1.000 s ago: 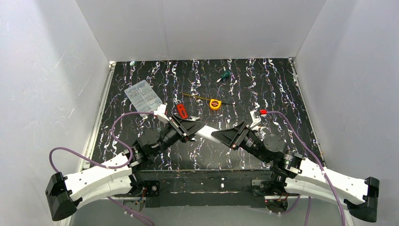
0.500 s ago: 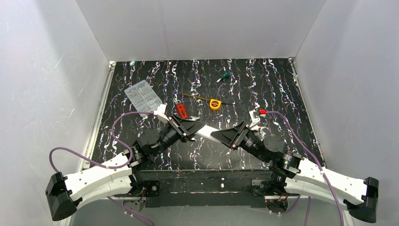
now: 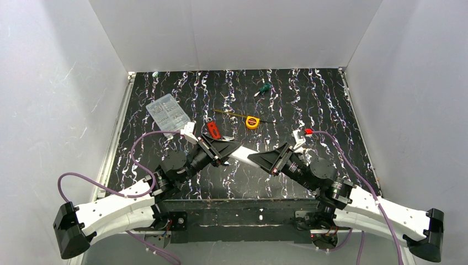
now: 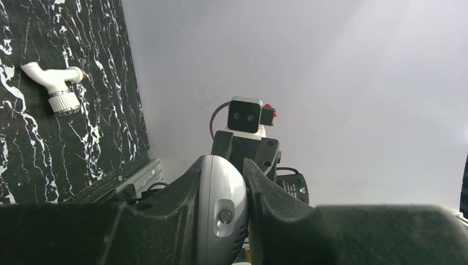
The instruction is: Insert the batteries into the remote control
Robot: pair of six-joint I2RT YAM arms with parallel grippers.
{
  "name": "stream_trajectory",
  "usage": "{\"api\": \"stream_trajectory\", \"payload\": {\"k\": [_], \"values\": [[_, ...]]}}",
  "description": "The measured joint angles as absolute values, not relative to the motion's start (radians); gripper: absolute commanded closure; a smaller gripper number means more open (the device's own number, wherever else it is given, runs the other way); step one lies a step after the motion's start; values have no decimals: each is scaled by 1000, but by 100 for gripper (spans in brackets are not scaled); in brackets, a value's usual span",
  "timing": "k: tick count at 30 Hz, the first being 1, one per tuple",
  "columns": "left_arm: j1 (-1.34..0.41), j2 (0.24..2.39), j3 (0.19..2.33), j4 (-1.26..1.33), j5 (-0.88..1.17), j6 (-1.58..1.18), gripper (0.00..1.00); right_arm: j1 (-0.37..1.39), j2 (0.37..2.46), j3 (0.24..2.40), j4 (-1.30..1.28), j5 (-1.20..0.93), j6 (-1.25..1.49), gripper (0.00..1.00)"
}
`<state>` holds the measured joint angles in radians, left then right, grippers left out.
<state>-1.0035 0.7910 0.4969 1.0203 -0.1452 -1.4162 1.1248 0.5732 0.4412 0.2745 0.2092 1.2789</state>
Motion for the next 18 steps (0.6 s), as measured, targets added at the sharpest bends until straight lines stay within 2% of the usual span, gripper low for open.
{"api": "stream_trajectory", "payload": {"k": [5, 11, 18], "values": [[-1003, 791, 497, 1028, -142, -1418, 100, 1125, 570, 440, 283, 207, 1281, 77], [-1003, 787, 497, 1019, -142, -1417, 89, 1121, 570, 429, 298, 206, 1286, 99], [-1003, 784, 496, 1014, -142, -1417, 69, 1121, 563, 427, 294, 206, 1301, 99]]}}
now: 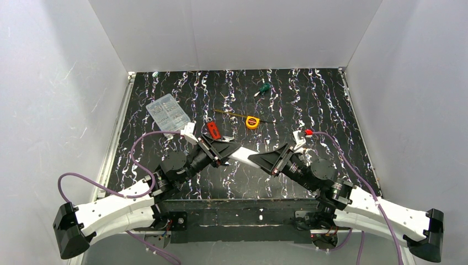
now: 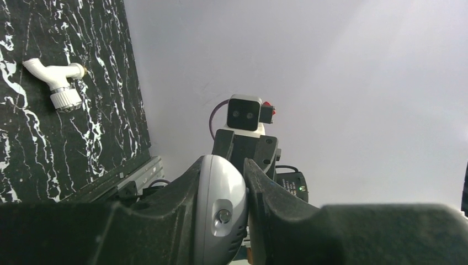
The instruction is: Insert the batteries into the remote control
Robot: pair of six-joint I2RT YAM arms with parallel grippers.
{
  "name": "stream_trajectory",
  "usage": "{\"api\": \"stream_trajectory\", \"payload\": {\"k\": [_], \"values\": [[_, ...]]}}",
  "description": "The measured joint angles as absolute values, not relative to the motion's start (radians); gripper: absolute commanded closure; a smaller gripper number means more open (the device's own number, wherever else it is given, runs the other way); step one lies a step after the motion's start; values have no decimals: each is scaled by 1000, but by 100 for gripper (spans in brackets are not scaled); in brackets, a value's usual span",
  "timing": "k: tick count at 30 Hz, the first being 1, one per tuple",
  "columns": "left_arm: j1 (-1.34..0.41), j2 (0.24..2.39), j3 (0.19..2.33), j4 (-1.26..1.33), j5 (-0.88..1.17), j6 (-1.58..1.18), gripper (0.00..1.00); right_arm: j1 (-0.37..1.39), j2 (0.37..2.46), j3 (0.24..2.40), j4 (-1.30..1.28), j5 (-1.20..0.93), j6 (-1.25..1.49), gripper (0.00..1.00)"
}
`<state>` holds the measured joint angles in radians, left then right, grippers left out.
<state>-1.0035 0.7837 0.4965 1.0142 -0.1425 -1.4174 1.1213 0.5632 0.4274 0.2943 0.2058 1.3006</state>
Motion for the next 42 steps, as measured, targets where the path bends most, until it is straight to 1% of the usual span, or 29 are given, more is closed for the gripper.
{"api": "stream_trajectory", "payload": {"k": [4, 5, 6, 11, 14, 21, 24, 28, 31, 36, 39, 42], "values": [[-1004, 776, 496, 992, -146, -1415, 53, 1121, 554, 426, 285, 213, 1298, 99], [-1004, 773, 496, 989, -147, -1415, 47, 1121, 554, 426, 283, 215, 1297, 99], [-1003, 770, 496, 988, -147, -1415, 38, 1121, 553, 426, 282, 217, 1295, 99], [-1004, 767, 496, 981, -149, -1415, 12, 1121, 548, 426, 279, 224, 1282, 99], [-1004, 761, 496, 963, -150, -1414, 2, 1121, 546, 426, 279, 226, 1279, 99], [-1004, 722, 481, 904, -153, -1407, 2, 1121, 520, 427, 239, 257, 1252, 99], [-1003, 701, 478, 860, -154, -1398, 2, 1121, 506, 464, 118, 315, 1205, 99], [-1003, 651, 466, 781, -154, -1385, 2, 1121, 533, 627, -153, 441, 1077, 99], [-1003, 607, 464, 695, -154, -1370, 2, 1121, 609, 815, -370, 573, 932, 99], [-1003, 550, 481, 510, -153, -1317, 2, 1119, 793, 1023, -608, 770, 707, 99], [-1004, 543, 548, 341, -152, -1266, 2, 1118, 949, 1113, -760, 865, 580, 99], [-1003, 557, 683, 119, -153, -1187, 2, 1103, 1108, 1185, -860, 906, 478, 99]]}}
